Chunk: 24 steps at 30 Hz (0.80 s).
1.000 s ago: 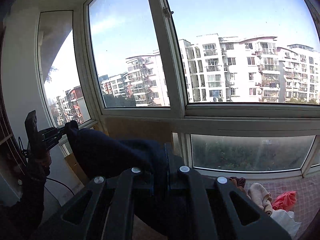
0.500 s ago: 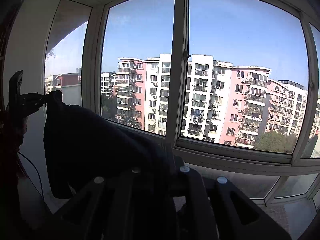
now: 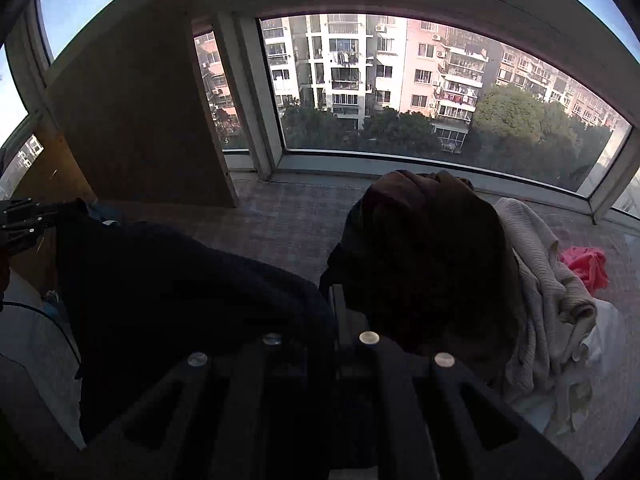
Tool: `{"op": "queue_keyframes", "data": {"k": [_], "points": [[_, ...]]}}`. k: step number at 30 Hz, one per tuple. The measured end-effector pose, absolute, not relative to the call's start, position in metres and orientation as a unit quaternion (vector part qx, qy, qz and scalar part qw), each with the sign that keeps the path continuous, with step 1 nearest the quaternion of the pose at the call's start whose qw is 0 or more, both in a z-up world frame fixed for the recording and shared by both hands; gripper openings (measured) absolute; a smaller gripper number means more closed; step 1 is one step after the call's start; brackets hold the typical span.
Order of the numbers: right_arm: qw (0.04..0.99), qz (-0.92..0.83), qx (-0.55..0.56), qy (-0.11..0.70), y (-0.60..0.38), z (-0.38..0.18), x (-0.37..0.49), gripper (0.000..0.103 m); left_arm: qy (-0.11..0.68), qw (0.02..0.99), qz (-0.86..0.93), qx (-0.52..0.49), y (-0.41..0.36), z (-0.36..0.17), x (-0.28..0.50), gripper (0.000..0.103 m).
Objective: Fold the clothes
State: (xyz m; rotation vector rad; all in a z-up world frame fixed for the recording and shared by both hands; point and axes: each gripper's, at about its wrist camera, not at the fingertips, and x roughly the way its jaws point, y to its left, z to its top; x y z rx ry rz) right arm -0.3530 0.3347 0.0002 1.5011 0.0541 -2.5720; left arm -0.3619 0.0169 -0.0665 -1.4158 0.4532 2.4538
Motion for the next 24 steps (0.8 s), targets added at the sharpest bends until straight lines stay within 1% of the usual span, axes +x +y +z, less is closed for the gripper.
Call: {"op": "queue_keyframes", "data": {"k": [1,4,5,7,10,11,12,14,16,20,22,24], "points": [[0.068,-0.850,0.521,0.031,0.340,-0.030,-0.359,0.008,0.165,0.125,0.831,-0.516,0.016,-0.106,-0.372,0.018],[0.052,-0.830,0.554,0.039,0.353,-0.083,-0.375,0.007,0.174,0.100,0.805,-0.558,0.006,-0.170,-0.360,0.015],[0.050,-0.827,0.558,0.036,0.357,-0.091,-0.379,0.007,0.180,0.100,0.802,-0.560,0.001,-0.176,-0.358,0.017],[0.054,-0.825,0.562,0.039,0.358,-0.096,-0.380,0.007,0.191,0.100,0.796,-0.565,-0.010,-0.188,-0.355,0.017],[0.062,-0.822,0.564,0.052,0.361,-0.091,-0.382,0.008,0.184,0.127,0.784,-0.579,0.001,-0.192,-0.352,0.017],[0.065,-0.821,0.565,0.054,0.359,-0.093,-0.384,0.008,0.180,0.137,0.783,-0.579,0.009,-0.193,-0.351,0.020],[0.069,-0.820,0.566,0.054,0.358,-0.094,-0.387,0.008,0.181,0.149,0.782,-0.577,0.018,-0.196,-0.349,0.026],[0.076,-0.817,0.569,0.051,0.357,-0.096,-0.391,0.008,0.219,0.148,0.782,-0.565,0.036,-0.202,-0.348,0.036],[0.079,-0.816,0.571,0.047,0.358,-0.096,-0.393,0.008,0.265,0.134,0.777,-0.555,0.051,-0.211,-0.348,0.037],[0.084,-0.814,0.573,0.040,0.363,-0.096,-0.391,0.008,0.289,0.104,0.759,-0.574,0.051,-0.227,-0.354,0.039],[0.086,-0.812,0.576,0.037,0.365,-0.097,-0.389,0.008,0.295,0.088,0.763,-0.568,0.047,-0.226,-0.354,0.039],[0.086,-0.811,0.578,0.036,0.366,-0.097,-0.388,0.008,0.274,0.095,0.771,-0.567,0.040,-0.218,-0.353,0.040]]}}
